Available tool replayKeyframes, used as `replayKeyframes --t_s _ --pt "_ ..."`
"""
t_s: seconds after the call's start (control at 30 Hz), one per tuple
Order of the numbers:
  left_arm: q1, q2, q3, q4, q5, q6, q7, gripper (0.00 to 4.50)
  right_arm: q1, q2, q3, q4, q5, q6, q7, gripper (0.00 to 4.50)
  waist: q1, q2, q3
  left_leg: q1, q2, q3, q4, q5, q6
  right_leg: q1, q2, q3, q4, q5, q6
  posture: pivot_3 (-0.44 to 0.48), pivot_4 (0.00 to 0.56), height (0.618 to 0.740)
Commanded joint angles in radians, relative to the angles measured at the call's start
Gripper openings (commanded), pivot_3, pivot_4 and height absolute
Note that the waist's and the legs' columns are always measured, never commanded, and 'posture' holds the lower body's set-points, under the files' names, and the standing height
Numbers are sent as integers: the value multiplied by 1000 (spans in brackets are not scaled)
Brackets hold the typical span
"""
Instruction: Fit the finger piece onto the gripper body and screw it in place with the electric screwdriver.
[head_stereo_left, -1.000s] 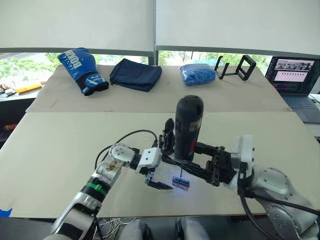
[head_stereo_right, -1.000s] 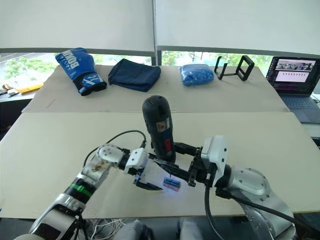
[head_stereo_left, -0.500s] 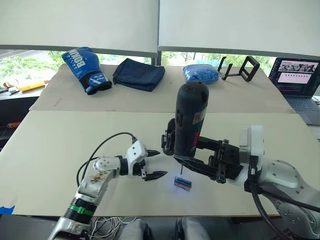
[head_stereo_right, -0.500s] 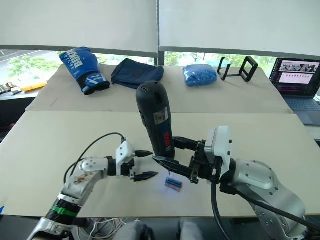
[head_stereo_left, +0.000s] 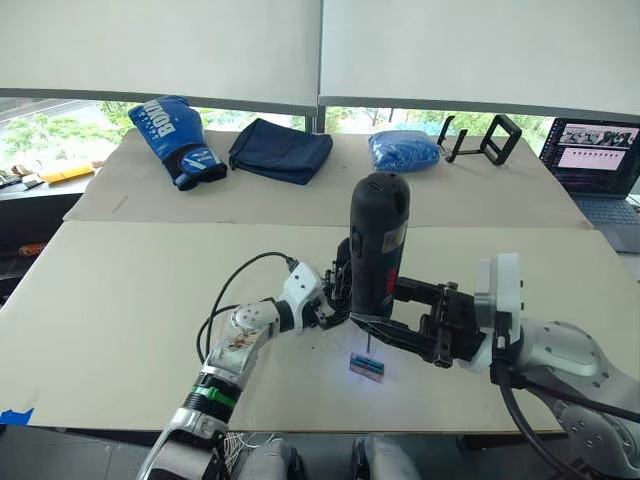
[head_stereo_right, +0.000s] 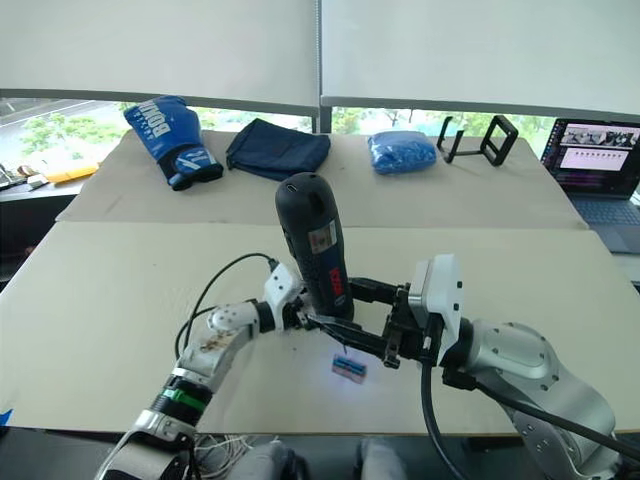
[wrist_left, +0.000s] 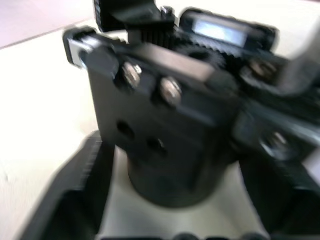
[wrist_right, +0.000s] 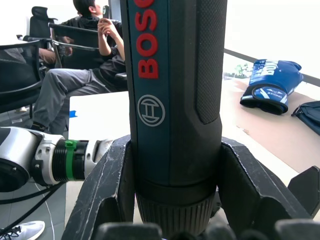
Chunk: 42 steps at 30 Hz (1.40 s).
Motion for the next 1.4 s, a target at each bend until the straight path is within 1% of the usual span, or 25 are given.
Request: replayKeyframes --t_s 0.03,0.1,0.17,0.23,0.3,0.33,0.37,0.43,0.53,0.6,0.63,0.67,0.7,0.73,0.87,0.97,1.1,1.2,1.27,1.37,1.4 --pt "-35 -13 -22 61 2 -73 -54 2392 7 -5 -50 -53 27 -16 -8 1897 1 0 0 1 0 0 0 0 1 1 0 0 -1 0 0 0 150 740" --pt "-79 3 -27 127 -2 -110 -129 2392 18 -11 -59 -57 29 -18 -4 1897 3 0 0 2 0 -1 0 -1 1 2 -1 -1 -1 0 0 0 150 740" --pt "-141 10 -39 205 -7 -172 -232 2392 32 -19 -64 -59 24 -22 6 1897 4 0 0 1 0 -1 0 -1 2 2 -1 -1 -1 0 0 0 150 740" --pt "-181 5 -41 262 -13 -208 -289 2392 41 -23 -66 -57 20 -25 13 1897 3 0 0 1 0 -1 0 -1 2 2 -1 -1 -2 0 0 0 150 740" --pt "-250 -11 -51 348 -29 -281 -426 2392 40 -21 -69 -52 25 -21 6 1897 2 0 0 0 0 0 0 -2 3 2 0 -1 -3 0 0 0 150 740" --pt "-293 -15 -70 416 -4 -339 -476 2392 34 -18 -69 -51 30 -16 -3 1897 3 0 0 -1 0 0 0 -2 3 1 0 -2 -4 0 0 0 150 740" --pt "-329 -19 -80 480 21 -391 -500 2391 27 -17 -69 -48 34 -12 -10 1897 3 0 0 -3 0 0 0 -2 3 0 0 -3 -5 0 1 0 150 740" --pt "-387 -31 -87 596 64 -457 -484 2391 13 -15 -62 -45 34 -8 -17 1897 2 0 0 -7 -1 0 0 -2 3 -1 1 -4 -8 1 1 0 150 740" --pt "-438 -43 -64 710 74 -468 -485 2391 -6 -6 -40 -46 25 -1 -32 1897 -1 0 0 -7 -1 -1 0 -2 4 0 0 -4 -11 2 3 0 150 740" --pt "-451 -42 -50 745 76 -461 -493 3426 -13 0 -34 -45 23 1 -40 1897 -5 0 0 -7 -1 -1 0 -3 5 0 0 -4 -11 3 3 0 150 740" --pt "-451 -37 -41 747 70 -446 -509 3750 -15 2 -35 -44 24 3 -44 1897 -8 0 0 -8 -1 -1 0 -3 5 0 0 -4 -11 3 3 0 150 740" --pt "-446 -30 -34 743 65 -437 -523 4265 -17 5 -37 -44 27 5 -49 1897 -9 0 0 -7 -1 -1 0 -3 6 0 0 -4 -11 3 4 0 150 740" --pt "-438 -22 -27 733 61 -430 -535 4469 -19 6 -39 -44 30 8 -54 1897 -9 0 0 -8 -1 -1 0 -3 6 -1 0 -4 -11 3 4 0 150 740" --pt "-426 -13 -20 717 57 -423 -543 4500 -20 7 -40 -44 32 10 -56 1897 -9 0 0 -7 -1 -1 1 -3 6 0 0 -4 -11 3 4 0 150 740" --pt "-340 11 6 570 40 -359 -512 4500 -27 17 -37 -41 37 13 -65 1897 -13 0 0 -7 0 -1 1 -3 6 -1 0 -3 -11 3 4 0 150 740" --pt "-267 3 10 446 44 -295 -436 4500 -38 32 -24 -29 24 13 -64 1897 -12 0 0 -6 0 -1 1 -3 6 0 0 -2 -10 3 4 0 150 740" --pt "-167 -7 -10 272 28 -194 -400 4500 -57 42 -16 -15 19 16 -58 1897 -9 0 0 -5 0 -1 1 -3 6 1 0 -2 -11 3 4 0 150 740" --pt "-140 -21 -19 224 36 -162 -355 4500 -72 42 -14 -8 25 19 -56 1897 -8 0 0 -5 0 -1 1 -3 6 1 0 -2 -11 3 4 0 150 740" --pt "-142 -32 -21 230 45 -163 -323 4500 -91 43 -11 -7 35 26 -63 1897 -8 0 0 -5 0 -1 1 -3 6 2 0 -2 -11 3 4 0 150 740" --pt "-158 -38 -22 257 48 -178 -309 3684 -156 50 -9 4 67 54 -98 1897 -9 0 0 -4 0 -1 1 -3 6 2 0 -2 -11 3 4 0 150 740" --pt "-161 -38 -24 263 48 -185 -310 3199 -178 53 -10 7 79 66 -113 1897 -9 0 0 -4 0 -1 1 -3 6 2 0 -2 -11 3 4 0 150 740"
